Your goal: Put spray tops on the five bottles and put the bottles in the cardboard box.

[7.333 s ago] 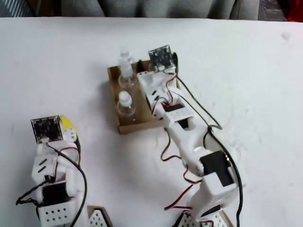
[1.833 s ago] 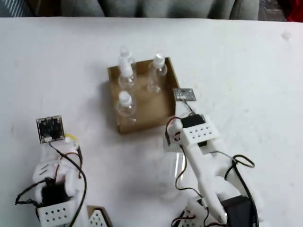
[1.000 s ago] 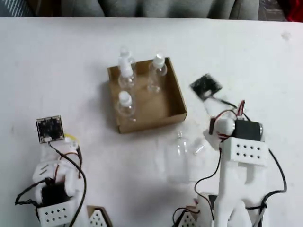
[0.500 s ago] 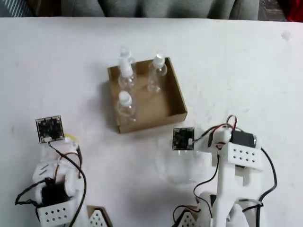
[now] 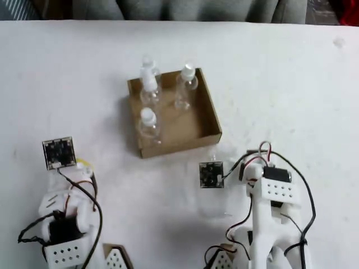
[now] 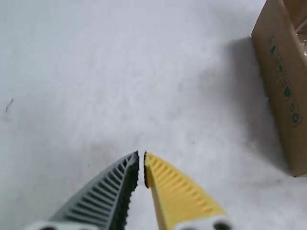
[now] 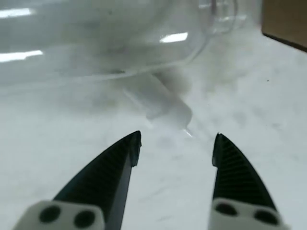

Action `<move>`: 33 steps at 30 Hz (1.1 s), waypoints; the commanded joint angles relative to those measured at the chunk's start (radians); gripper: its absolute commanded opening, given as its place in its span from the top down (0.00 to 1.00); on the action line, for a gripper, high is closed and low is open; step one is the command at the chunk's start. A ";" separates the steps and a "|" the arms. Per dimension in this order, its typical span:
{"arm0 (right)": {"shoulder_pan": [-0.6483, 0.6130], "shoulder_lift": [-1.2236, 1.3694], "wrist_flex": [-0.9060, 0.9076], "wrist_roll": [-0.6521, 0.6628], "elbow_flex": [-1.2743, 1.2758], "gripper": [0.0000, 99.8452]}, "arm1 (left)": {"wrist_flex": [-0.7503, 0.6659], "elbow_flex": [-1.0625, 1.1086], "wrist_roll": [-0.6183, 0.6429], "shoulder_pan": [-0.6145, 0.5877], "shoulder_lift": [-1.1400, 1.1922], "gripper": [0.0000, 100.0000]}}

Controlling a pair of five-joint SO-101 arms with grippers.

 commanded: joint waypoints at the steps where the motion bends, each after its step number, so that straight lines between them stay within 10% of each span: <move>1: -0.012 -0.019 -0.048 0.009 -0.008 0.81 | 0.002 0.000 -0.005 -0.010 -0.010 0.98; 28: 0.048 0.498 -0.170 -0.003 -0.331 0.98 | 0.002 0.000 -0.005 -0.010 -0.010 0.98; 33: 0.111 0.498 -0.140 -0.175 -0.414 0.98 | 0.002 0.000 -0.005 -0.010 -0.010 0.98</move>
